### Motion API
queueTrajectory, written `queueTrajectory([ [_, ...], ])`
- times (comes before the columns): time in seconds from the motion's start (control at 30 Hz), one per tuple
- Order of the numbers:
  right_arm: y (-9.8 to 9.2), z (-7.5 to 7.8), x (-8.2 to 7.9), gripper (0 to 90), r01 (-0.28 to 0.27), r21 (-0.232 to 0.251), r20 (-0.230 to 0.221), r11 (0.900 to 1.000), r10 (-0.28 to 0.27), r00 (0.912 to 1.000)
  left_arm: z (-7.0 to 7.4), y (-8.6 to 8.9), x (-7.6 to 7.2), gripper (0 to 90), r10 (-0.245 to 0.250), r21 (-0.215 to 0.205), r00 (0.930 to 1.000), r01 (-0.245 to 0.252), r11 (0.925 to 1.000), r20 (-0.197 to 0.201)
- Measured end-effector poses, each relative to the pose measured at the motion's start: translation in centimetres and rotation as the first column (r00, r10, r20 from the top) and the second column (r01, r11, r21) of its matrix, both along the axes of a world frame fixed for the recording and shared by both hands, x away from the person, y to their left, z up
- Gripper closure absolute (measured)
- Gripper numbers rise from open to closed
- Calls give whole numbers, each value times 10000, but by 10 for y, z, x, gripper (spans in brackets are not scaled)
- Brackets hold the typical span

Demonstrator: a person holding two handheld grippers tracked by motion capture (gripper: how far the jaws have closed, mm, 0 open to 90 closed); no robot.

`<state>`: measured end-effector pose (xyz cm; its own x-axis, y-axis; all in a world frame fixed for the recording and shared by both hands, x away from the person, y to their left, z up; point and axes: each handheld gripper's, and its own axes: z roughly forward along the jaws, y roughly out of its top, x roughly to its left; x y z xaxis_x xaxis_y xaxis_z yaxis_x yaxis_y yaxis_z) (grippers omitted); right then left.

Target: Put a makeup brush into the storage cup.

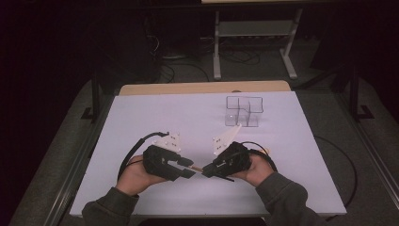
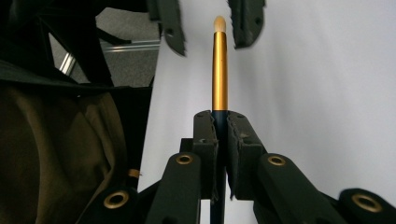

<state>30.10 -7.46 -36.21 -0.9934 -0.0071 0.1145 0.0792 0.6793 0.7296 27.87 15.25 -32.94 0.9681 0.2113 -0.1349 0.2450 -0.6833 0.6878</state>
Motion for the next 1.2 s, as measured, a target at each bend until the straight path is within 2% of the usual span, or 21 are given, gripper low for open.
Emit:
queueTrajectory([
  [0.23,4,3,-6,824,-258,116,280,9996,255,9993,-1,-2,0,763,-326,-2,9991,326,9995,-286],
  [0.3,5,3,-7,825,-273,104,355,9996,270,9990,0,-3,0,823,-550,29,9982,551,9985,-258],
  [0.33,5,3,-8,824,-269,112,276,9996,266,9993,0,-3,-1,826,-546,65,9981,548,9985,-295],
  [0.43,6,3,-8,823,-340,6,457,9994,339,9984,0,-4,-1,838,-685,227,9971,693,9973,-344],
  [0.6,9,4,-11,803,-379,-245,430,9990,389,9983,3,-6,-1,841,-791,475,9967,799,9957,-180],
  [0.77,14,8,-14,786,-361,-833,712,9959,421,9966,3,-8,-2,841,-723,703,9971,738,9948,-234],
  [0.87,18,8,-15,792,-298,-1112,818,9934,391,9959,2,-9,-2,841,-719,1003,9972,738,9922,-221],
  [1.2,20,7,-13,824,-267,-1237,762,9920,364,9964,2,-9,-1,830,-628,957,9976,652,9933,-280],
])
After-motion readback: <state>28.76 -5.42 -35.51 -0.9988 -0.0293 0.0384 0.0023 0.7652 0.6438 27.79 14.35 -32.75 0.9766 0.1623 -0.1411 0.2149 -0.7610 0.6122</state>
